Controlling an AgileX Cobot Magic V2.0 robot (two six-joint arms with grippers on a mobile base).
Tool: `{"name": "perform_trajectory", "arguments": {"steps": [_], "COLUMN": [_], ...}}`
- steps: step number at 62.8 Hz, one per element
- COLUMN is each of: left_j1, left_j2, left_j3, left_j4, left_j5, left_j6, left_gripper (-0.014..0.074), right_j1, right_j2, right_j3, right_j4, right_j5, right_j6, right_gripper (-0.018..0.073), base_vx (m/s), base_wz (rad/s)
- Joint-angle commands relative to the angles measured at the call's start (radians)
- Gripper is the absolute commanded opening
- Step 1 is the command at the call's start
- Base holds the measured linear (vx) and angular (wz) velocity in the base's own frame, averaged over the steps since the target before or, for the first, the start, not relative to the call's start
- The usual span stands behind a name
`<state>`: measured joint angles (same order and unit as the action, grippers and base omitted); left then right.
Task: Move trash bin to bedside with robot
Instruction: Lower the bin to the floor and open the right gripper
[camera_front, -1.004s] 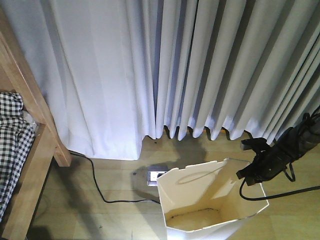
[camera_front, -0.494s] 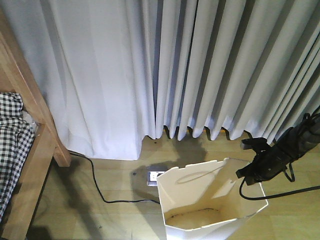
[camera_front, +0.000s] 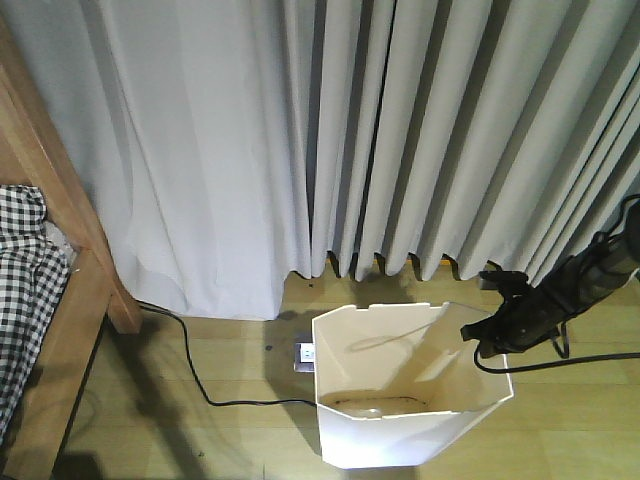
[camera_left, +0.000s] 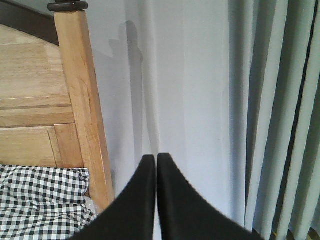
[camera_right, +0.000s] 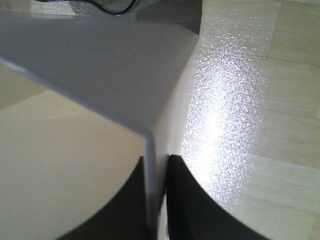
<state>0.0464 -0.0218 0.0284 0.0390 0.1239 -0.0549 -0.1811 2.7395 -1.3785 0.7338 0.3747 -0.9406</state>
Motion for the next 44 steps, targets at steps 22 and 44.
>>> {"name": "perform_trajectory", "arguments": {"steps": [22,44], "left_j1": [0.0,0.0], "left_j2": [-0.005,-0.005], "left_j3": [-0.021,-0.021], "left_j4": [-0.005,-0.005], "left_j5": [-0.073,-0.073], "left_j6": [-0.004,-0.004], "left_gripper": [-0.0006,-0.0006], "right_j1": [0.081,0.087], "right_j2": [0.129,0.274], "right_j3": [-0.238,-0.417], "right_j4": [-0.073,-0.079], "right_j5": [0.124,0.201], "right_j6": [0.08,0.239], "right_gripper": [-0.0005,0.0001], "base_vx": [0.0,0.0], "base_wz": [0.0,0.0]}}
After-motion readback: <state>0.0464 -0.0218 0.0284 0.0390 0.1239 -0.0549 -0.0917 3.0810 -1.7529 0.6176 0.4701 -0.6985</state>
